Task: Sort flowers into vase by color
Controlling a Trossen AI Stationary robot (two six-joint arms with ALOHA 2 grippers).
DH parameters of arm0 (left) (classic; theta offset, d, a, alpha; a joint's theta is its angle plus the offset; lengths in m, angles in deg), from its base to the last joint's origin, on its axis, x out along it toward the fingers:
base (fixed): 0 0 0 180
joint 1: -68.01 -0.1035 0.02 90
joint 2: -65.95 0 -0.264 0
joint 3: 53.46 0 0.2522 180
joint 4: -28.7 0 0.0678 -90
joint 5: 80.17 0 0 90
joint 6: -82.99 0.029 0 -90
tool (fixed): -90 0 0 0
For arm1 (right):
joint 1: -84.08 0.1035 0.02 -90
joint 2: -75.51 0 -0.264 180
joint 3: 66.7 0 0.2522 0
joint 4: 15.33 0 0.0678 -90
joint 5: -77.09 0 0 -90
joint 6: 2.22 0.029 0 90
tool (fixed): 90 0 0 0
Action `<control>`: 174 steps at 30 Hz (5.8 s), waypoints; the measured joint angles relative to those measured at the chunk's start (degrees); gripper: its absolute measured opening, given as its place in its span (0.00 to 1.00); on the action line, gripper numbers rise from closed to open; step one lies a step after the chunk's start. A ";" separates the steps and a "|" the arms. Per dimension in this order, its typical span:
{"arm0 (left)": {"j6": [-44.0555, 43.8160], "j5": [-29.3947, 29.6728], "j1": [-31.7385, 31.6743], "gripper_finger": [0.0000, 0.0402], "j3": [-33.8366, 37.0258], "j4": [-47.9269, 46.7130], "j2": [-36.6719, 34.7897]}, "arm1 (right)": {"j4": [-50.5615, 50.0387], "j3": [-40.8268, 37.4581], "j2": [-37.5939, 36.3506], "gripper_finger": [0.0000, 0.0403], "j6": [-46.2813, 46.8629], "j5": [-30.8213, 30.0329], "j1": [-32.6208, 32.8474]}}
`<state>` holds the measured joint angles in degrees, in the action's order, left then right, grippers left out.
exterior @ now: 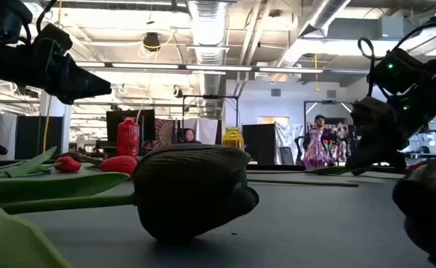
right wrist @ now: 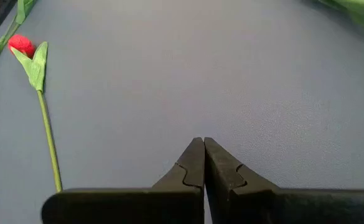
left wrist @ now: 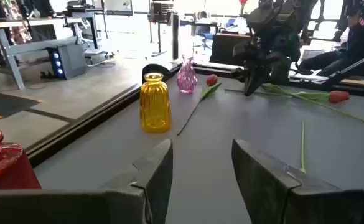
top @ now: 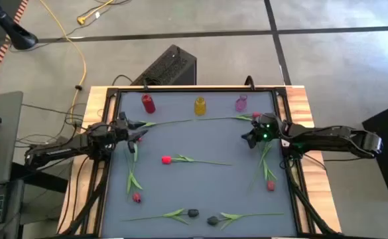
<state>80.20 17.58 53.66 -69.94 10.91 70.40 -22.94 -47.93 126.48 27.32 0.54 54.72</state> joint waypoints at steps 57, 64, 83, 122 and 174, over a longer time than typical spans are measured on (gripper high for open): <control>0.00 0.00 0.00 0.39 0.00 0.00 0.01 | 0.00 0.02 0.00 0.07 0.01 -0.02 0.00; 0.00 -0.01 -0.01 0.39 0.01 0.01 0.02 | 0.00 0.01 0.00 0.07 0.01 0.00 0.01; -34.13 0.28 0.13 0.39 0.11 2.45 0.83 | 1.07 0.00 -0.01 0.07 2.66 -1.59 -0.01; -3.78 -3.96 16.24 0.39 -14.75 20.94 36.29 | -4.68 33.42 1.76 0.07 -10.02 -1.75 23.63; -3.81 -4.28 18.21 0.39 -22.45 31.69 60.04 | -65.38 37.66 19.56 0.61 50.61 -6.61 41.32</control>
<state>76.39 13.29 71.87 -92.39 42.60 130.44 -88.32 -10.27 146.04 77.93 -6.07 96.04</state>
